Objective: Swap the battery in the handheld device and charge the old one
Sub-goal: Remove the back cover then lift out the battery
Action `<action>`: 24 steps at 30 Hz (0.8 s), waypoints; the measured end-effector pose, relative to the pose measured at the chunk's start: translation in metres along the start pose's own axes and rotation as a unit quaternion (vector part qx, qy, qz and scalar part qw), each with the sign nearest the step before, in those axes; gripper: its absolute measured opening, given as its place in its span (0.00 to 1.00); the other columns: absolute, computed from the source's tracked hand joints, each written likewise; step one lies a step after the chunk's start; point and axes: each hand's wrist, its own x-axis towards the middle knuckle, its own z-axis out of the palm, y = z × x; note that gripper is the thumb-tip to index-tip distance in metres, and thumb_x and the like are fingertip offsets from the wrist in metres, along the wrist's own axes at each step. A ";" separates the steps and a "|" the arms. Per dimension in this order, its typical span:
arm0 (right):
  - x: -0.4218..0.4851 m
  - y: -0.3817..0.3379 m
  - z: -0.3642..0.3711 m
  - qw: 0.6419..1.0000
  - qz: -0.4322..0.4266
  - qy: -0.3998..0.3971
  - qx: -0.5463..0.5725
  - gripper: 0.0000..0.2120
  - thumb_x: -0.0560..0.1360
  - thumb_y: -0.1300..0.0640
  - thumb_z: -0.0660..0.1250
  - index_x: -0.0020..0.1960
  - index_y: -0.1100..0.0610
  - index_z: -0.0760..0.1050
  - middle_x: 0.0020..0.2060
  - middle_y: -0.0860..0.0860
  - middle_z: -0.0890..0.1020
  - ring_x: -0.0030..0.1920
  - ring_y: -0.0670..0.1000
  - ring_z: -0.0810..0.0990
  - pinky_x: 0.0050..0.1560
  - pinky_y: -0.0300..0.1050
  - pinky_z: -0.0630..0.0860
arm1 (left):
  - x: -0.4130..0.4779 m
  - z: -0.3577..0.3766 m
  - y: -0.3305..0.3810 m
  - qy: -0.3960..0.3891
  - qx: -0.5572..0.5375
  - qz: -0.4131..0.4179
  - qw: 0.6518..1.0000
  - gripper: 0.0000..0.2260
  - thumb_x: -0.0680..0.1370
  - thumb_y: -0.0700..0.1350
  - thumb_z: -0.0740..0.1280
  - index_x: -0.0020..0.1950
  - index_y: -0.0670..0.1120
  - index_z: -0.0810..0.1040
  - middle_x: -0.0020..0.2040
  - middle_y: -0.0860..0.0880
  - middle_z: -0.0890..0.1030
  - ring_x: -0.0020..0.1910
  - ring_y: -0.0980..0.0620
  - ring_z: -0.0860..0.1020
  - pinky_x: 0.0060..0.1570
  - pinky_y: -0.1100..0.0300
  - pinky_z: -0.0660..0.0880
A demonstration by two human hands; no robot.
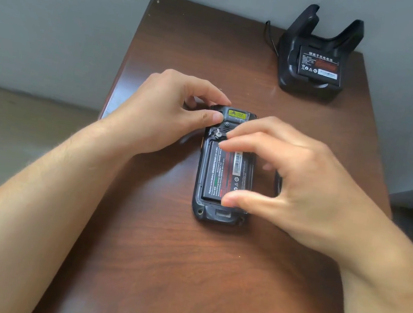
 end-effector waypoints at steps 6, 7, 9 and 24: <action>0.000 0.003 0.005 0.999 -0.001 -0.034 -0.030 0.27 0.69 0.43 0.77 0.67 0.45 0.77 0.62 0.40 0.74 0.64 0.46 0.73 0.63 0.40 0.71 | 0.000 -0.001 0.000 -0.002 -0.007 0.002 1.000 0.10 0.76 0.51 0.73 0.56 0.59 0.85 0.41 0.61 0.82 0.38 0.67 0.76 0.41 0.78 0.67; 0.000 0.003 0.006 0.999 -0.002 -0.032 -0.028 0.27 0.69 0.43 0.77 0.67 0.45 0.78 0.61 0.40 0.74 0.64 0.46 0.73 0.62 0.40 0.71 | 0.000 -0.001 0.001 -0.002 -0.008 0.001 1.000 0.10 0.76 0.51 0.73 0.56 0.59 0.85 0.40 0.62 0.81 0.37 0.67 0.76 0.41 0.78 0.67; -0.001 0.003 0.008 0.999 -0.006 -0.027 -0.026 0.27 0.70 0.43 0.75 0.67 0.46 0.78 0.61 0.41 0.74 0.63 0.46 0.73 0.61 0.37 0.70 | 0.000 -0.001 0.001 -0.003 -0.010 0.000 1.000 0.10 0.76 0.51 0.73 0.56 0.58 0.85 0.36 0.63 0.79 0.35 0.68 0.76 0.39 0.79 0.66; -0.008 0.001 0.016 0.995 -0.079 0.057 0.006 0.27 0.71 0.55 0.75 0.70 0.52 0.76 0.63 0.50 0.76 0.55 0.49 0.80 0.46 0.34 0.74 | 0.000 -0.002 0.001 -0.009 0.002 0.006 1.000 0.09 0.77 0.50 0.72 0.55 0.59 0.85 0.31 0.70 0.78 0.33 0.65 0.75 0.37 0.76 0.67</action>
